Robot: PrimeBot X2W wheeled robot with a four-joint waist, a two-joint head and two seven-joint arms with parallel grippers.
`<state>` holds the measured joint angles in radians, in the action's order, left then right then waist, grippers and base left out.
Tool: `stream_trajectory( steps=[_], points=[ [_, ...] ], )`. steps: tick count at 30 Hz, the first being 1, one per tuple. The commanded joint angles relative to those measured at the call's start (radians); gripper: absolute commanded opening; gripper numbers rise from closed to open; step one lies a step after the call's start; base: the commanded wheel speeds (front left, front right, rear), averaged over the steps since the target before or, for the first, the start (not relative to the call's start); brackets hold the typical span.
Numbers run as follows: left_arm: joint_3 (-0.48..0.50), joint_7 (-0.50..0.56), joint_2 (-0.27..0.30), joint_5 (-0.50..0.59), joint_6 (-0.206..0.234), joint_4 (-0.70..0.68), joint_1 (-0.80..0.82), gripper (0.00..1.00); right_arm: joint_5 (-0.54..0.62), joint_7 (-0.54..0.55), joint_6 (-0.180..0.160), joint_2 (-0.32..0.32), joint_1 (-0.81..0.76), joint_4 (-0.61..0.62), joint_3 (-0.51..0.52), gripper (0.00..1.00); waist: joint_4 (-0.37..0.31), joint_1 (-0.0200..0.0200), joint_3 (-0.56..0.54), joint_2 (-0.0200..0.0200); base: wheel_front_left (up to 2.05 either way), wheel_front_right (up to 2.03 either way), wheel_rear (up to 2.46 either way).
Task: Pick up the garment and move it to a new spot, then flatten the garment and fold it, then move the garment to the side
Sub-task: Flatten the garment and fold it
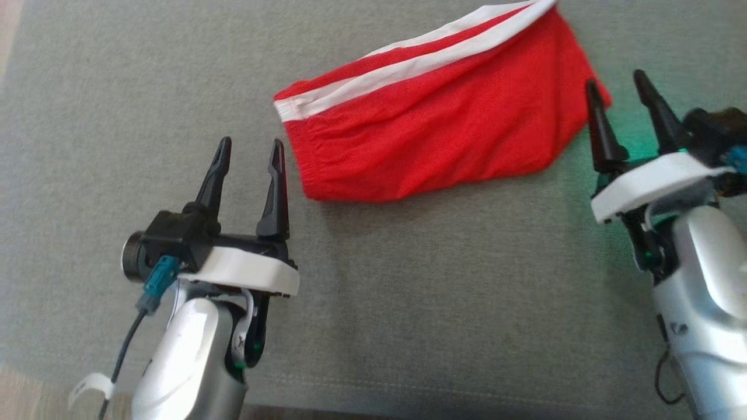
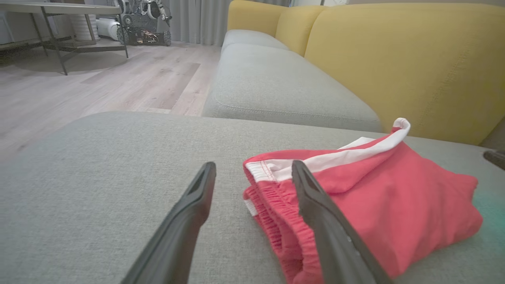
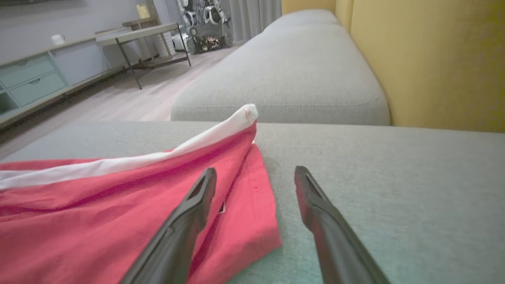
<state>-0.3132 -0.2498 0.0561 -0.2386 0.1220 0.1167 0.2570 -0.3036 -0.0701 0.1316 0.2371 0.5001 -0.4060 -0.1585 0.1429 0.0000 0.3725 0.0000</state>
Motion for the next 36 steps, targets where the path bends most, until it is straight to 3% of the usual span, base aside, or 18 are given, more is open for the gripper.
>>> stream_trajectory(
  steps=[1,10,15,16,17,18,27,36],
  points=[
    [0.027,-0.012,0.008,0.008,-0.005,-0.03,0.033,1.0,-0.012,0.006,-0.001,0.01,0.024,-0.006,-0.034,1.0,0.023,0.0,0.019,0.0,0.0,0.0,0.0],
    [0.021,-0.012,-0.002,0.012,-0.009,-0.027,0.044,1.0,-0.003,0.079,-0.001,0.004,0.172,-0.251,-0.088,1.0,0.045,0.0,0.037,0.0,0.0,0.0,0.0],
    [0.021,-0.012,-0.004,0.01,-0.01,-0.024,0.045,1.0,-0.012,0.187,-0.001,-0.022,0.207,-0.351,-0.109,1.0,0.044,0.0,0.036,0.0,0.0,0.0,0.0],
    [0.021,-0.012,-0.005,0.01,-0.011,-0.023,0.046,1.0,-0.024,0.203,-0.001,-0.028,0.21,-0.358,-0.115,0.73,0.043,0.0,0.036,0.0,0.0,0.0,0.0],
    [0.021,-0.012,-0.005,0.009,-0.011,-0.023,0.047,1.0,-0.035,0.216,-0.001,-0.031,0.212,-0.362,-0.121,0.16,0.043,0.0,0.035,0.0,0.0,0.0,0.0],
    [0.022,-0.012,-0.005,0.009,-0.012,-0.023,0.047,1.0,-0.047,0.228,-0.001,-0.034,0.212,-0.365,-0.127,0.0,0.041,0.0,0.035,0.0,0.0,0.0,0.0],
    [0.028,-0.012,-0.006,0.013,-0.012,-0.023,0.04,1.0,-0.145,0.202,-0.001,-0.028,0.159,-0.281,-0.165,0.0,0.016,0.0,0.022,0.0,0.0,0.0,0.0],
    [0.042,-0.012,-0.006,0.026,-0.016,-0.026,0.024,1.0,-0.202,0.131,-0.001,-0.01,0.0,-0.146,-0.116,0.0,-0.029,0.0,-0.008,0.0,0.0,0.0,0.0]
  ],
)
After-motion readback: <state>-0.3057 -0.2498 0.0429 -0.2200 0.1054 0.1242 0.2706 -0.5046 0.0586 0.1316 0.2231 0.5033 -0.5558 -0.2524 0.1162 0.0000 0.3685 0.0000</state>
